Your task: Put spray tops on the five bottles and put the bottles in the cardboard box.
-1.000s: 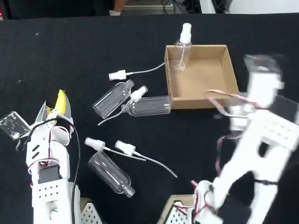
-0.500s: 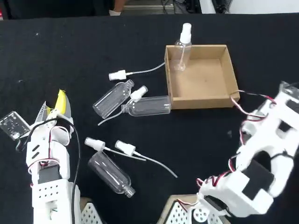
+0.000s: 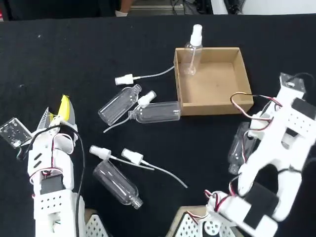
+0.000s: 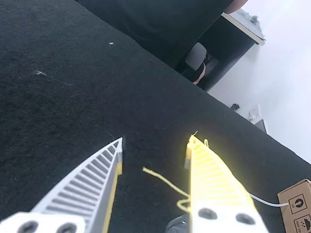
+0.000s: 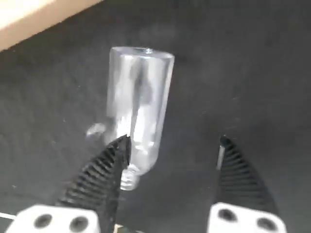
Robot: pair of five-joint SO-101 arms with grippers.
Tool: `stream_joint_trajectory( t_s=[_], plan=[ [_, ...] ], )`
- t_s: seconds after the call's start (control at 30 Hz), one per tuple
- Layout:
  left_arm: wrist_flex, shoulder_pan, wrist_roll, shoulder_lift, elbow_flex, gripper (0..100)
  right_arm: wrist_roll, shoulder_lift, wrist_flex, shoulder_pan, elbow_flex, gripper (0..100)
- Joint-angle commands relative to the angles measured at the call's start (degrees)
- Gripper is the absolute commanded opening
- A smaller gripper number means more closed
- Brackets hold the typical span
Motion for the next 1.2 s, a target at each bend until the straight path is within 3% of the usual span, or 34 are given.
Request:
stream_joint_trajectory(
  t_s=[0.0, 0.17, 0.37, 0.6, 0.73, 0.93, 1.07, 1.17],
  plan=[
    [-0.8, -0.5, 0.4, -0.7, -2.1, 21, 19.5, -7.8, 0.8, 2.3, -0.2, 23.6],
    [-0.9, -0.4, 0.4, -0.7, -2.1, 21, 53.5, -9.1, 2.7, 3.3, 3.3, 23.6],
    [-0.8, 1.4, 0.3, -0.7, -1.9, 21, 80.6, -9.0, 0.4, 3.8, 6.1, 23.6],
    [-0.8, 1.4, -2.4, -0.7, -1.8, 21, 118.2, -9.4, -4.4, 8.4, 10.5, 21.4],
    [-0.8, 1.4, -2.5, -0.7, -1.8, 21, 123.1, -9.1, -4.5, 9.1, 11.8, 16.5],
    [-0.8, 1.4, -2.5, -0.7, -1.8, 21, 123.7, -11.1, -4.7, 7.9, 10.9, 16.6],
    [-0.8, 1.4, -2.5, -0.7, -1.8, 21, 122.6, -12.6, -5.0, 5.4, 12.6, 16.8],
    [-0.8, 1.4, -2.5, -0.7, -1.8, 21, 116.8, -13.7, -8.9, 3.8, 14.2, 23.0]
  ],
)
